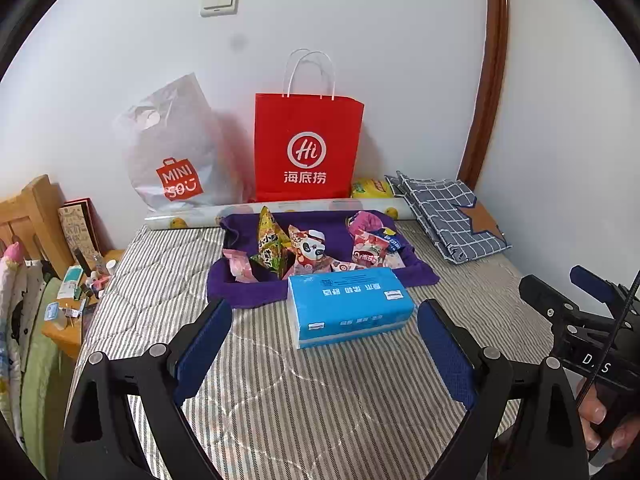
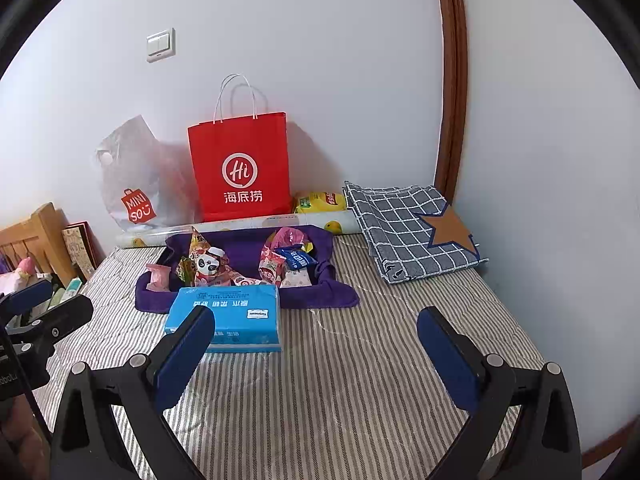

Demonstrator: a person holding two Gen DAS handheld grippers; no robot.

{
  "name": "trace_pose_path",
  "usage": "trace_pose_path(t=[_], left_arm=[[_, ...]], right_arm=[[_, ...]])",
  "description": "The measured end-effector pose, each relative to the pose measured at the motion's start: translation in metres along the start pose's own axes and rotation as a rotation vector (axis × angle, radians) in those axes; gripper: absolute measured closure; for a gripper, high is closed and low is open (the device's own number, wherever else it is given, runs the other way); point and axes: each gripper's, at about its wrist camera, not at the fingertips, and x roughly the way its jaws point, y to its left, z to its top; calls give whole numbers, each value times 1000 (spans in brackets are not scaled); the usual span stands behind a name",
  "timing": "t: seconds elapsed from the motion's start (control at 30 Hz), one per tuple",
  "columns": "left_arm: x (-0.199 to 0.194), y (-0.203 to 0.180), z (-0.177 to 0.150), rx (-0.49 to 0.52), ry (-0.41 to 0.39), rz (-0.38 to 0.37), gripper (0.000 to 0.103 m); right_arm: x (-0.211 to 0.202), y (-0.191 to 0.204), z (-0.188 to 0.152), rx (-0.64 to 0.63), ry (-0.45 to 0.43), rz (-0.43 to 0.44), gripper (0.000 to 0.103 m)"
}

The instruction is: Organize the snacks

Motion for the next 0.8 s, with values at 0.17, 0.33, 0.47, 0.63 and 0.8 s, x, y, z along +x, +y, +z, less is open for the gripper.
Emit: trace_pose_path(t=[0.17, 0.33, 0.47, 0.63, 0.8], left_arm=[[0, -2, 1, 2, 1, -1, 10], [-1, -3, 1, 3, -1, -2, 10], [-2, -4, 1, 3, -4, -3, 10], [-4, -4, 2, 3, -7, -5, 10], [-4, -3, 3, 3, -7, -5, 10]], right_arm=[[-1, -1, 1, 5, -3, 2, 1], [-4, -2, 1, 8, -8, 5, 1], [-5, -2, 2, 10, -13, 8, 1], [-8, -3, 2, 12, -19, 9, 1], [-10, -2, 2, 13, -25, 14, 1]])
